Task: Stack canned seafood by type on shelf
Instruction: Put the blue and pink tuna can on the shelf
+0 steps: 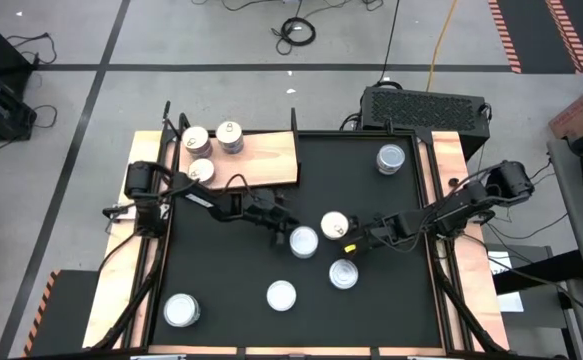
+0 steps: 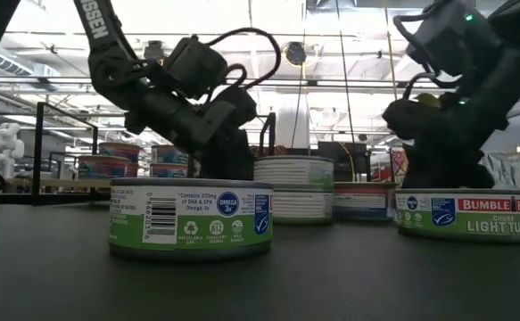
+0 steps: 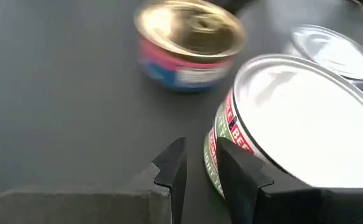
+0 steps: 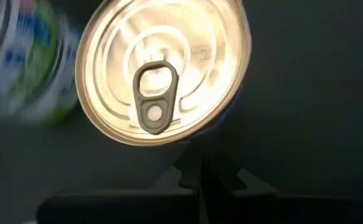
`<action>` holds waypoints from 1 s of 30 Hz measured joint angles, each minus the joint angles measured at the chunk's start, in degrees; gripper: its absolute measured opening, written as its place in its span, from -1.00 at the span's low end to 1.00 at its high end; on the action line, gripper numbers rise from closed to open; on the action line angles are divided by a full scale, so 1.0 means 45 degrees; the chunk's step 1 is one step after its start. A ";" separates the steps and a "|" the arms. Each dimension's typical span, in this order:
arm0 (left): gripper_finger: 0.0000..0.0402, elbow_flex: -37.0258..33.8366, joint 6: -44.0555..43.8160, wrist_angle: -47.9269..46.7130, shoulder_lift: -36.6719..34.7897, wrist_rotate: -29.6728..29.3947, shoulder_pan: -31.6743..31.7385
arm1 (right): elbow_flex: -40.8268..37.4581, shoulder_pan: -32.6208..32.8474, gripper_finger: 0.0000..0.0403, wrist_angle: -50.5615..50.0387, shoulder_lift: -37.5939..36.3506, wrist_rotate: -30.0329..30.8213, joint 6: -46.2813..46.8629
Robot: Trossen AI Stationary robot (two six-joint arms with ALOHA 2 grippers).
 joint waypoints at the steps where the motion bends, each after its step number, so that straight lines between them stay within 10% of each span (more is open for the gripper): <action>1: -0.55 0.0000 0.0015 -0.0025 0.0000 0.0004 -0.0138 | 0.0000 -0.0155 -1.00 0.0165 0.0002 0.0001 -0.0231; 30: -0.55 0.0000 0.0212 -0.3994 -0.1151 -0.1509 -0.0142 | 0.0037 -0.2368 -1.00 0.5601 0.0427 0.0524 -0.5488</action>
